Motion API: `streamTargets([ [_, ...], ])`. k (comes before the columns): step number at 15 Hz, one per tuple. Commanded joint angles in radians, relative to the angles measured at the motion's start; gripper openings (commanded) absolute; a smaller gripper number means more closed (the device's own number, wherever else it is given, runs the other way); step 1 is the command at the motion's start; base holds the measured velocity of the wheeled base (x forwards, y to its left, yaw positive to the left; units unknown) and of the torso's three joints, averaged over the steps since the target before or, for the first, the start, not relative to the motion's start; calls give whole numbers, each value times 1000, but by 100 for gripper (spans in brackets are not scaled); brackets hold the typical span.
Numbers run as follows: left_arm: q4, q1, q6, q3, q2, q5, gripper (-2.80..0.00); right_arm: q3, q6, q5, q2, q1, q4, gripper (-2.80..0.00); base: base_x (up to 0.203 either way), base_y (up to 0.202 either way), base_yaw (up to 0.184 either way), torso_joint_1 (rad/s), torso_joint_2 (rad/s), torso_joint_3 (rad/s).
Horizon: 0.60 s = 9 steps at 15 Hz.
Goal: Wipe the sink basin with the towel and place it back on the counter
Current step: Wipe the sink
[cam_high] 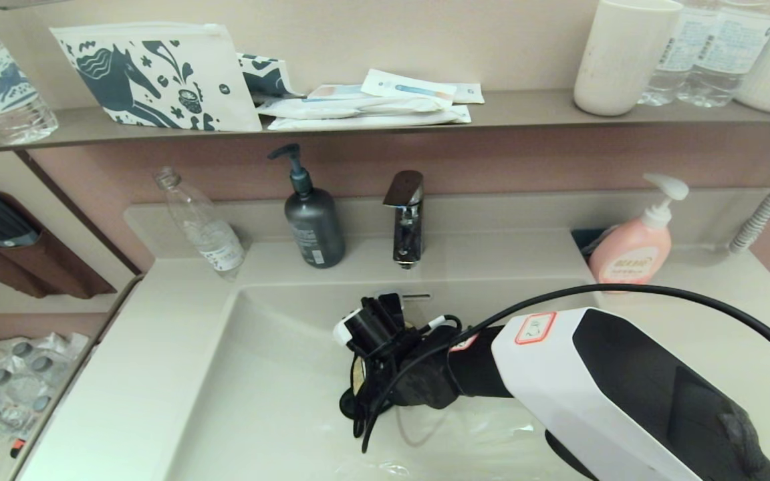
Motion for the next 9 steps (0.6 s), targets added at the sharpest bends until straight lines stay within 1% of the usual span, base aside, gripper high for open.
streamTargets([
  [1, 0, 0, 0, 0, 1, 0, -280, 5, 2, -8, -5, -12, 13, -280, 0, 0, 0, 0, 0, 0],
  [5, 0, 0, 0, 0, 1, 0, -280, 26, 0, -22, -34, -32, 59, -280, 0, 0, 0, 0, 0, 0],
  [9, 0, 0, 0, 0, 1, 0, -280, 108, 0, -31, -74, -39, 67, -280, 0, 0, 0, 0, 0, 0],
])
